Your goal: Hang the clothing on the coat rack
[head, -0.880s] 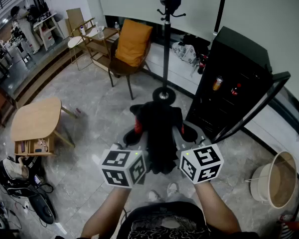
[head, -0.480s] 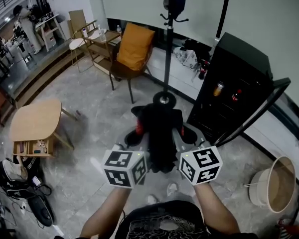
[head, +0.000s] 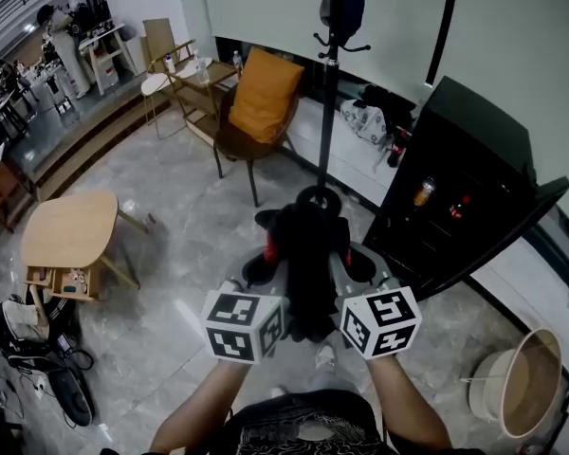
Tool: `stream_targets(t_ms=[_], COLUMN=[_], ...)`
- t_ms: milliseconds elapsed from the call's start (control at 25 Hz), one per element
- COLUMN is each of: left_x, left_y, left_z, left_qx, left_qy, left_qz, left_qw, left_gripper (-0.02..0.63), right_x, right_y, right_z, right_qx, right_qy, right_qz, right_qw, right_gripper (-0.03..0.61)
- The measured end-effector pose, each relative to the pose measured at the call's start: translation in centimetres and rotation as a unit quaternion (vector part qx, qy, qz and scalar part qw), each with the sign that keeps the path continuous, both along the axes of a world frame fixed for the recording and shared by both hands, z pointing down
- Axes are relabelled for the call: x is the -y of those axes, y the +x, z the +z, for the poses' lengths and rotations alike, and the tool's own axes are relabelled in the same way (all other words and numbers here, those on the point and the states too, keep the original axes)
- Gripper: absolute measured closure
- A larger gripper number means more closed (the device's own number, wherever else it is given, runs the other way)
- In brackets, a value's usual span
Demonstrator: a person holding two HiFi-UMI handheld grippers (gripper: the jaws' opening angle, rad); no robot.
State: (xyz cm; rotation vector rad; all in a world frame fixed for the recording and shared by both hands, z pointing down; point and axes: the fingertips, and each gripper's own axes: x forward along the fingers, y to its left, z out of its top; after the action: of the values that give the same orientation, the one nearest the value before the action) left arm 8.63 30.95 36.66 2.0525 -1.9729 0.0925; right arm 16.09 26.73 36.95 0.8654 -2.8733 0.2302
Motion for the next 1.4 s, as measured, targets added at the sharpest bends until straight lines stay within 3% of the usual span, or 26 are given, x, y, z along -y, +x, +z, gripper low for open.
stream_targets(t_ms=[680,960,1400], left_x=[12.9,15.6,19.4], left_y=[1.8,2.7,1.2], left_z=[0.4,0.0,0.9], left_qx=[0.018,0.023,0.014], left_qy=[-0.020,-0.019,-0.021], left_qz=[-0.034,-0.044,-0.043], left_qw=[0.9990,0.9986,0.9988], left_gripper=[0.578,0.578,0.578], right_x=[13.2,16.0,19.5], right_y=[1.5,2.2,0.8], right_z=[0.4,-0.1,0.6], right_qx=[0.010,0.008,0.001], right_qy=[-0.010,-0.004,-0.004], right_qz=[-0.033,-0.047,-0.047], right_qw=[0.999,0.999,0.999], right_gripper=[0.557,0.557,0.557])
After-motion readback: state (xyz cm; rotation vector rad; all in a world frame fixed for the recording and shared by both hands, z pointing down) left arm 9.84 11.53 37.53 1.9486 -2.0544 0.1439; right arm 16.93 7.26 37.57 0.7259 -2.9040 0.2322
